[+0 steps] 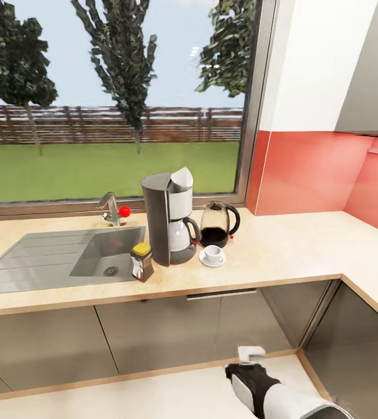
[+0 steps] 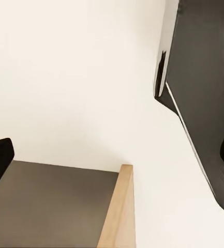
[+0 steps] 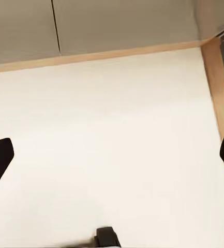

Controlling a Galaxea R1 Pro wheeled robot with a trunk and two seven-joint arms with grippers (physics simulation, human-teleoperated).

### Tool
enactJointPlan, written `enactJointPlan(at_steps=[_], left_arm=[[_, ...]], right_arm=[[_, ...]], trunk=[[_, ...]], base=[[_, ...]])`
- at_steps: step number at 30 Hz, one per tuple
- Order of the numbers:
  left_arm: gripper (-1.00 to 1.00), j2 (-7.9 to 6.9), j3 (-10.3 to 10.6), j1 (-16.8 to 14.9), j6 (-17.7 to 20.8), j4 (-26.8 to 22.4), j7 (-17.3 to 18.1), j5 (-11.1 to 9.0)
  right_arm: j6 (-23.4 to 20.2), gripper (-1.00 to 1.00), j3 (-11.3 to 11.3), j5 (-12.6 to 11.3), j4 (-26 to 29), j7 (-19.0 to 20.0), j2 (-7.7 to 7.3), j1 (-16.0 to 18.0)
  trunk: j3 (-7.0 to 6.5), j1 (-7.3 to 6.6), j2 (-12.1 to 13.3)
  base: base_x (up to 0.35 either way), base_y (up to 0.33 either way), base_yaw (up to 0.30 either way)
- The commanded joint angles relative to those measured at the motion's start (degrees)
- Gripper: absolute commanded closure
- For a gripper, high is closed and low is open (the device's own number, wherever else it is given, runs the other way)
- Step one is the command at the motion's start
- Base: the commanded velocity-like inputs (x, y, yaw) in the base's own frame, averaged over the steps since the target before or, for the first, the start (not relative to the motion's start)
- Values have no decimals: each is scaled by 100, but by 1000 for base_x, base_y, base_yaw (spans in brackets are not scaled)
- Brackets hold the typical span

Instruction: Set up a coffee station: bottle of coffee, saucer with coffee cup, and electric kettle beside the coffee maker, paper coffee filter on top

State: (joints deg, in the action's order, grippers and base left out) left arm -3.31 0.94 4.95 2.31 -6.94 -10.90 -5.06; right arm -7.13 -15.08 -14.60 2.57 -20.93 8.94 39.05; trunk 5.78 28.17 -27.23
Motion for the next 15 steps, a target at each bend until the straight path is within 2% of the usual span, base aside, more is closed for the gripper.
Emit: enactJointPlan(at_steps=[1,2,3,4,6,8,11,15], left_arm=[[-100,3,11,6,24,-70,-9,-55],[-100,16,11,6,21,-194,9,-56],[-100,28,11,6,19,-274,19,-53],[-100,44,11,6,18,-347,25,-52],[-100,80,11,6,16,-501,31,-53],[-100,112,11,6,16,-628,34,-55],[-100,171,11,6,-31,-721,42,-56],[-100,223,5,9,-551,-708,44,-50]], right_arm=[[95,-100,-63,94,-13,48,-31,-118],[502,-100,-64,501,-55,295,-121,-439],[813,-100,-63,762,-74,480,-193,-637],[1132,-100,-63,963,-86,665,-271,-821],[1711,-100,-61,1173,-99,1029,-430,-1138],[2092,-100,-54,1253,-104,1251,-543,-1380],[2335,-100,-42,1245,-107,1377,-659,-1773],[2373,-100,-39,898,-108,1411,-686,-2019]], trunk=[[9,3,-10],[9,3,-10],[9,3,-10],[9,3,-10],[9,3,-10],[9,3,-10],[9,3,-10],[9,3,-10]], base=[[0,0,0],[0,0,0],[0,0,0],[0,0,0],[0,0,0],[0,0,0],[0,0,0],[0,0,0]])
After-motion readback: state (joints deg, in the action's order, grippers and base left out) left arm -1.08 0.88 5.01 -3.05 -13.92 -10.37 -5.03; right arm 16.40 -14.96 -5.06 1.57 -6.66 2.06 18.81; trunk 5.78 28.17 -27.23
